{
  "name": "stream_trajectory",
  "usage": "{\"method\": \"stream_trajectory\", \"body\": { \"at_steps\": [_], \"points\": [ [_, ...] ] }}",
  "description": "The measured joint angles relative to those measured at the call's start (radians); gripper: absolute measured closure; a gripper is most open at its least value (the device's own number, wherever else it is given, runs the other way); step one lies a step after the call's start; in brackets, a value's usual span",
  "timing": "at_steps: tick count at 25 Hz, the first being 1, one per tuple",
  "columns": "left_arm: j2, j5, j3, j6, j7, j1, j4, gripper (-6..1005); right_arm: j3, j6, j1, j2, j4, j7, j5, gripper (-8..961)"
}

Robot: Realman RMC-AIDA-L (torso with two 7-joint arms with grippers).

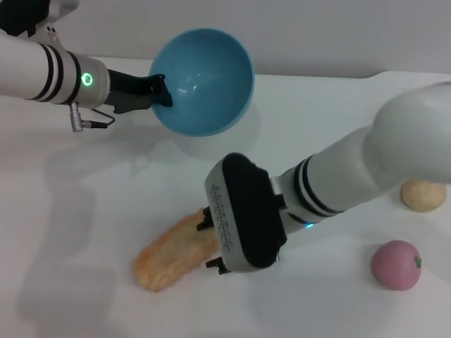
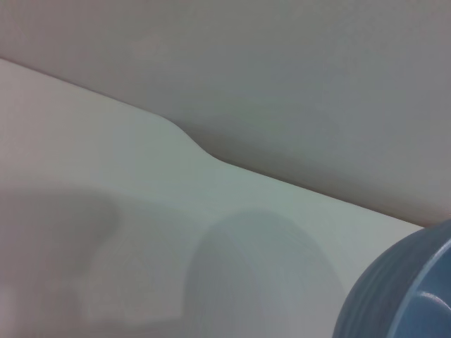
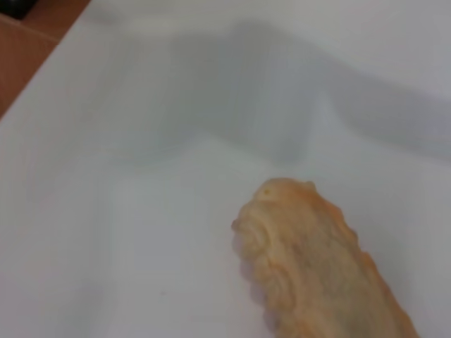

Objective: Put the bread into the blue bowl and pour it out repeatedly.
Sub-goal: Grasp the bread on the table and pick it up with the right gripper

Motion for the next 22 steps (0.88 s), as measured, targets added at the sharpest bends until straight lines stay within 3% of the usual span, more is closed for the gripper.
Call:
{"method": "stream_trajectory", "body": {
  "at_steps": [9, 22],
  "points": [
    [0.004, -0.001, 0.0, 0.0, 0.001, 0.008, 0.0, 999, -0.197, 0.229, -0.011, 0.001, 0.005, 0.006, -0.002, 343],
    [0.005, -0.003, 0.0, 0.003, 0.001, 0.008, -0.001, 1000, -0.244, 0.401, -0.036, 0.001, 0.049, 0.008, 0.069, 350]
  ]
}}
